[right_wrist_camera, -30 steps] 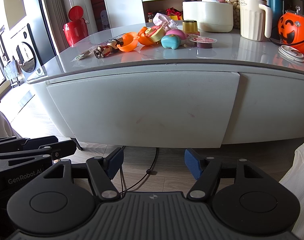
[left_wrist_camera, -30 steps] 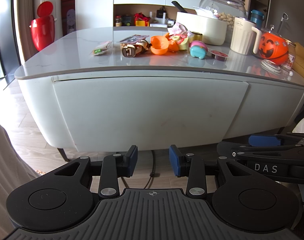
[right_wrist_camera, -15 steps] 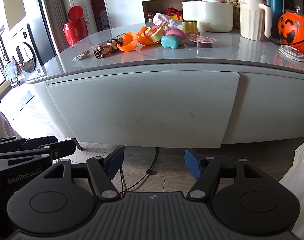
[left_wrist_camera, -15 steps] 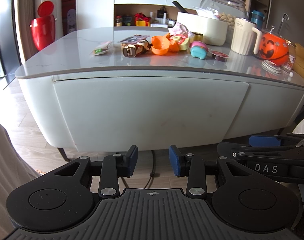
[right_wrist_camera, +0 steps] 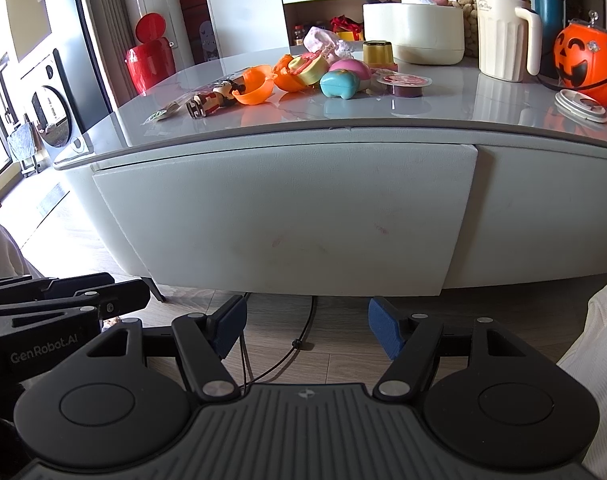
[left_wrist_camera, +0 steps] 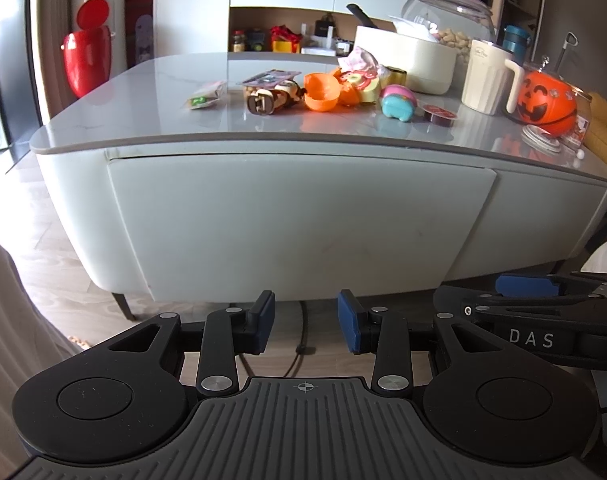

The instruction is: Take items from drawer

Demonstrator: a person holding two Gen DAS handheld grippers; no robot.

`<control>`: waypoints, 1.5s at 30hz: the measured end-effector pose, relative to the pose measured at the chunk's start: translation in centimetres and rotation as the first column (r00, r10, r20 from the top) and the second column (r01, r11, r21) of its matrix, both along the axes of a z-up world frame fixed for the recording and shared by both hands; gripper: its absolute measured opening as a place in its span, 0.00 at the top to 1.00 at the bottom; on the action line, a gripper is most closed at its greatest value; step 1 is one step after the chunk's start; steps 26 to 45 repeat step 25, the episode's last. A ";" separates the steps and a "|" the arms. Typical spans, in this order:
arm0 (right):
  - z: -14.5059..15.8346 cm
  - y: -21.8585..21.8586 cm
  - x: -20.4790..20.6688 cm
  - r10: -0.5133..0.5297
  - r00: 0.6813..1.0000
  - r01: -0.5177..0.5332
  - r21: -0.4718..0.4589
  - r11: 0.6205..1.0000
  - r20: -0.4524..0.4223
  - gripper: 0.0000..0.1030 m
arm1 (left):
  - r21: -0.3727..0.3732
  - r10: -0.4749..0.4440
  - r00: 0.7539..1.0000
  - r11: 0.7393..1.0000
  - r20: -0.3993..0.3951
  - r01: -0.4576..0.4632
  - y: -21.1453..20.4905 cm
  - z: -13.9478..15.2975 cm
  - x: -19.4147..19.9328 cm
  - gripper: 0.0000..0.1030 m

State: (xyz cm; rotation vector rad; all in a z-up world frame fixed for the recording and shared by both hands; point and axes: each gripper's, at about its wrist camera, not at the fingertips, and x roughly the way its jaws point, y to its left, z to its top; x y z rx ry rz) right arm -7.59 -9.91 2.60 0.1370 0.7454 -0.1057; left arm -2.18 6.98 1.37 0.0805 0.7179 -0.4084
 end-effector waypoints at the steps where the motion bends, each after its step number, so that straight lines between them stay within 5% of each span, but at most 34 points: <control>1: 0.0 0.0 0.0 -0.001 1.000 0.001 0.001 1.000 -0.001 0.34 | 0.000 0.000 1.000 1.000 0.000 0.000 0.0 0.0 0.0 0.62; 10: 0.1 0.2 -0.1 -0.003 1.000 0.003 0.003 1.000 0.001 0.34 | -0.033 -0.017 1.000 0.999 0.000 0.017 0.0 0.2 -0.1 0.65; 13: 0.3 0.1 -0.2 -0.011 1.000 0.011 0.016 1.000 0.006 0.34 | -0.074 -0.049 0.999 0.996 0.012 0.050 0.0 0.7 -0.2 0.84; 18: 1.2 -0.6 -0.7 -0.029 0.999 0.027 0.059 0.998 0.030 0.34 | -0.078 0.037 0.993 0.997 0.115 -0.028 -1.2 2.2 -0.2 0.84; 22: 2.2 -2.1 -0.9 -0.063 0.997 0.059 0.119 0.991 0.035 0.34 | -0.081 0.041 0.995 0.996 0.087 -0.034 -2.5 2.6 3.3 0.84; 25: 4.1 -3.5 -1.2 -0.085 0.994 0.080 0.081 0.994 0.065 0.34 | -0.084 0.085 0.994 0.993 0.075 -0.079 -2.7 3.0 6.2 0.84; 45: 4.1 -3.5 -1.2 -0.085 0.994 0.080 0.081 0.994 0.065 0.34 | -0.084 0.085 0.994 0.993 0.075 -0.079 -2.7 3.0 6.2 0.84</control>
